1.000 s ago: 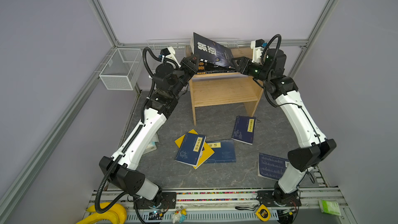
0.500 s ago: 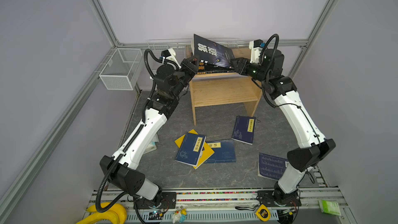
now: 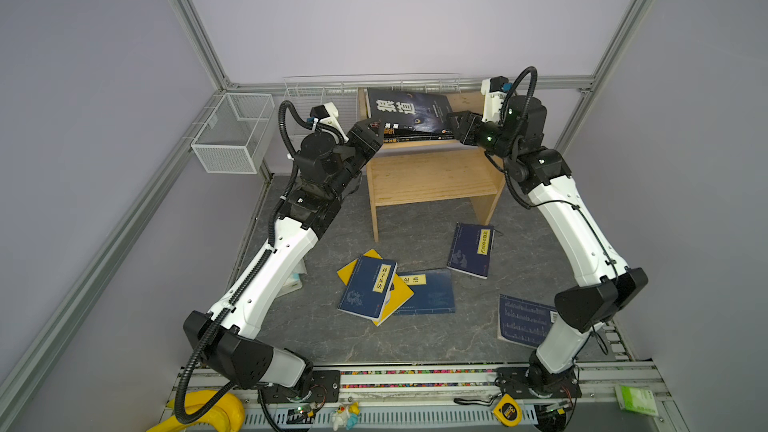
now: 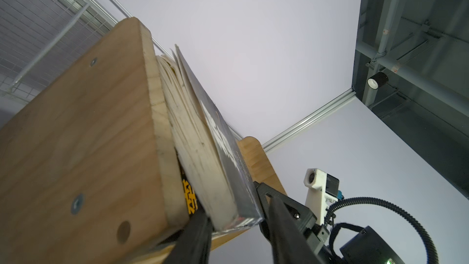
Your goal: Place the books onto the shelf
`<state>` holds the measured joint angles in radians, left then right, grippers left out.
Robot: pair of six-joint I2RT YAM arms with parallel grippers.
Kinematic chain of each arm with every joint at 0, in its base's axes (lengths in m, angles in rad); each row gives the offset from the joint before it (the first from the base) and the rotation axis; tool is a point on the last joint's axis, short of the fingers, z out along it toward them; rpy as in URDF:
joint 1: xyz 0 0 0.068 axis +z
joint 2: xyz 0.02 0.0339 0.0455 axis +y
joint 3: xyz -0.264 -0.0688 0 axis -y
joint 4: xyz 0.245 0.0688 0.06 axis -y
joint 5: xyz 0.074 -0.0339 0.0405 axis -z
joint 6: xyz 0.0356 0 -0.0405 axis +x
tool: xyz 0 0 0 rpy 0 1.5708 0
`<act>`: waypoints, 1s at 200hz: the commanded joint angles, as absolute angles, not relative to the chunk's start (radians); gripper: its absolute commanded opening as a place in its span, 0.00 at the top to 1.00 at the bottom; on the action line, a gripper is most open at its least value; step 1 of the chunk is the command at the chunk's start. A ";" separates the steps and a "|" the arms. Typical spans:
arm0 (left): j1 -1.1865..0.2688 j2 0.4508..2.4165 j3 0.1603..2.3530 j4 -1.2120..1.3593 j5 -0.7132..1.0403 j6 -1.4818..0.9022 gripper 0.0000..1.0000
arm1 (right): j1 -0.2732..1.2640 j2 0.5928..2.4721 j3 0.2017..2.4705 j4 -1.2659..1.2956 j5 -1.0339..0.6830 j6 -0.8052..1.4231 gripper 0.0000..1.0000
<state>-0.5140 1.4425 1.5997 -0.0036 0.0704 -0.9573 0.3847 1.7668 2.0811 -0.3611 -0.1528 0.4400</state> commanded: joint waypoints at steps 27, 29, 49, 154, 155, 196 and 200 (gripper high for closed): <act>-0.456 1.371 1.591 -0.138 0.031 -0.914 0.38 | 0.405 1.781 2.018 -0.449 -0.127 0.411 0.57; -0.455 1.367 1.589 -0.141 0.030 -0.912 0.38 | 0.406 1.780 2.017 -0.449 -0.126 0.412 0.57; -0.426 1.330 1.576 -0.183 0.013 -0.885 0.35 | 0.408 1.776 2.013 -0.447 -0.124 0.409 0.57; -0.410 1.360 1.691 -0.364 0.169 -0.417 0.24 | 0.409 1.738 2.013 -0.377 -0.180 0.353 0.42; -0.410 1.360 1.691 -0.363 0.170 -0.415 0.24 | 0.410 1.738 2.012 -0.376 -0.181 0.353 0.42; -0.410 1.404 1.722 -0.343 0.216 -0.332 0.28 | 0.406 1.707 1.933 -0.293 -0.293 0.336 0.31; -0.411 1.409 1.724 -0.339 0.225 -0.328 0.29 | 0.405 1.704 1.924 -0.282 -0.305 0.333 0.30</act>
<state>-0.4114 1.3815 1.6760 -0.3309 0.1635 -0.4324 0.4076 1.7134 1.9923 -0.2947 -0.2127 0.3614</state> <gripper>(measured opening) 0.724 0.681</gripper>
